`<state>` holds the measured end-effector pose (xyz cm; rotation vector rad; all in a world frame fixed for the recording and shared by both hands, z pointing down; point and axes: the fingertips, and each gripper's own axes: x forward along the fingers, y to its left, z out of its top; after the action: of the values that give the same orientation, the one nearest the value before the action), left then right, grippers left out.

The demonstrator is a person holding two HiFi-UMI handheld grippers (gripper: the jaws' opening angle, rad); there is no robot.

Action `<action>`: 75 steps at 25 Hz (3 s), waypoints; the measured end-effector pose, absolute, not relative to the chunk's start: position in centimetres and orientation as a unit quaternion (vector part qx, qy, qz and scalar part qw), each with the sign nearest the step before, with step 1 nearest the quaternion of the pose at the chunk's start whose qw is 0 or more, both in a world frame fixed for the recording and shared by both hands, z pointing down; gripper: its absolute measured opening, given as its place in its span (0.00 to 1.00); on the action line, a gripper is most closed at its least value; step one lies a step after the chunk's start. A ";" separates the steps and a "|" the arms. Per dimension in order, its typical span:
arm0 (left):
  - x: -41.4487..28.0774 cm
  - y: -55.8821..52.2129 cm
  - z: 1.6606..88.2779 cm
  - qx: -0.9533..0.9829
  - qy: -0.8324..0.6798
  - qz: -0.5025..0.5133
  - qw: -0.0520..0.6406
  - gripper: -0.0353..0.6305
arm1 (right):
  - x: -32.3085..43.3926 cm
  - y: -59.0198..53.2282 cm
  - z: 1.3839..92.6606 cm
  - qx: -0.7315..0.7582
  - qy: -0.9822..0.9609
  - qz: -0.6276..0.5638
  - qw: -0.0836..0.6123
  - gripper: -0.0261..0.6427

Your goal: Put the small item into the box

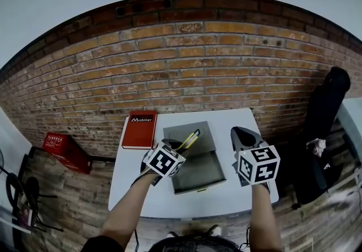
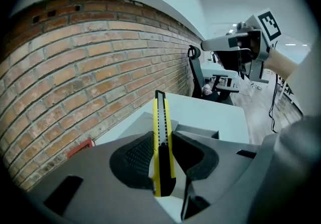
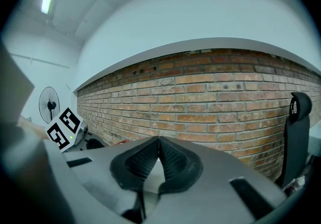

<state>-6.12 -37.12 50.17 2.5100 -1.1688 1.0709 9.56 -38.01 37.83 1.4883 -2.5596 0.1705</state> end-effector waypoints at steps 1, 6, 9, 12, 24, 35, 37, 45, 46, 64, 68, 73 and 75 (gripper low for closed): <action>-5.9 -37.1 50.5 0.843 -0.385 0.364 0.089 0.25 | 9.7 -37.9 37.9 0.501 -0.859 0.057 0.088 0.07; -5.0 -37.1 52.1 0.844 -0.348 0.397 0.093 0.25 | 10.0 -37.8 38.0 0.505 -0.857 0.058 0.089 0.07; -4.7 -37.0 53.2 0.843 -0.333 0.411 0.095 0.25 | 10.0 -37.6 38.2 0.505 -0.856 0.058 0.091 0.07; -4.4 -36.6 54.5 0.841 -0.319 0.424 0.104 0.25 | 10.2 -37.4 38.4 0.506 -0.855 0.059 0.097 0.07; -2.7 -35.4 58.9 0.836 -0.267 0.463 0.127 0.25 | 10.4 -36.9 38.7 0.507 -0.852 0.060 0.112 0.07; -2.5 -34.2 62.6 0.818 -0.228 0.509 0.140 0.25 | 11.1 -36.4 39.5 0.513 -0.847 0.066 0.120 0.07; -2.6 -34.1 63.0 0.815 -0.224 0.516 0.139 0.25 | 11.1 -36.3 39.7 0.514 -0.846 0.068 0.121 0.07; -2.6 -33.5 64.9 0.800 -0.208 0.540 0.155 0.25 | 11.3 -36.0 40.4 0.515 -0.845 0.075 0.123 0.07; -2.6 -33.3 65.1 0.798 -0.204 0.545 0.158 0.25 | 11.4 -36.0 40.5 0.515 -0.845 0.076 0.123 0.07; -3.5 -33.2 67.7 0.779 -0.197 0.573 0.162 0.25 | 12.3 -35.9 41.3 0.524 -0.838 0.082 0.126 0.07; -3.6 -33.1 68.0 0.777 -0.198 0.577 0.158 0.25 | 12.7 -35.8 41.3 0.526 -0.837 0.084 0.124 0.07; -3.7 -32.8 68.4 0.777 -0.194 0.579 0.155 0.25 | 12.9 -35.8 41.0 0.530 -0.835 0.083 0.120 0.07; -3.6 -32.8 68.4 0.778 -0.192 0.579 0.152 0.25 | 13.0 -35.7 41.0 0.531 -0.835 0.084 0.121 0.07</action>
<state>-3.57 -32.77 68.42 2.2321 -0.5513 1.6611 13.04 -35.71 41.03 1.5507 -2.4375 0.2449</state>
